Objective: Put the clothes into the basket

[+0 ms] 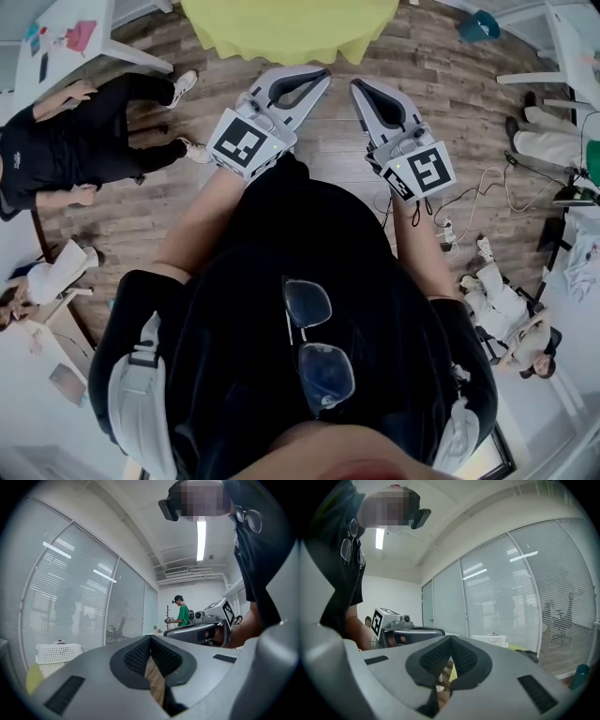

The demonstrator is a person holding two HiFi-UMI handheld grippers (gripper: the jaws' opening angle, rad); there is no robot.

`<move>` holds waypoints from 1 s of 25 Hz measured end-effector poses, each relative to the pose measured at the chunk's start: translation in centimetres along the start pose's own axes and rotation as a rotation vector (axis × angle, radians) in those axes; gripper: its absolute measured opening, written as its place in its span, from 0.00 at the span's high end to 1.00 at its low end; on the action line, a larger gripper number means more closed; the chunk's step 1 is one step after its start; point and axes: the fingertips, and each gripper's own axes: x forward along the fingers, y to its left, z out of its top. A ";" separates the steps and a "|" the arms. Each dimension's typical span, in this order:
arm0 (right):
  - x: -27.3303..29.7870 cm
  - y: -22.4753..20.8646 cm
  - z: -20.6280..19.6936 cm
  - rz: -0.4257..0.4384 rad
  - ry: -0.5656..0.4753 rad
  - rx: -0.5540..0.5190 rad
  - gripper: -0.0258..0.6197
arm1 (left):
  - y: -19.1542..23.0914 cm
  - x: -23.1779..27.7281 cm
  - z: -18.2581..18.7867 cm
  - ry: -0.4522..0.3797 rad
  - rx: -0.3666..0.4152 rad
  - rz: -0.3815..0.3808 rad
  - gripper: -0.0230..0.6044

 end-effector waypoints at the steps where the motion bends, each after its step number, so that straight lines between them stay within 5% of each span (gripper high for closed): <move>1: 0.5 -0.2 0.0 -0.004 0.003 0.000 0.92 | 0.6 0.1 0.1 0.000 0.002 -0.002 0.95; 25: 7.6 -5.4 -0.2 -0.095 0.014 0.026 0.92 | 9.4 2.1 -0.9 0.007 -0.015 -0.054 0.95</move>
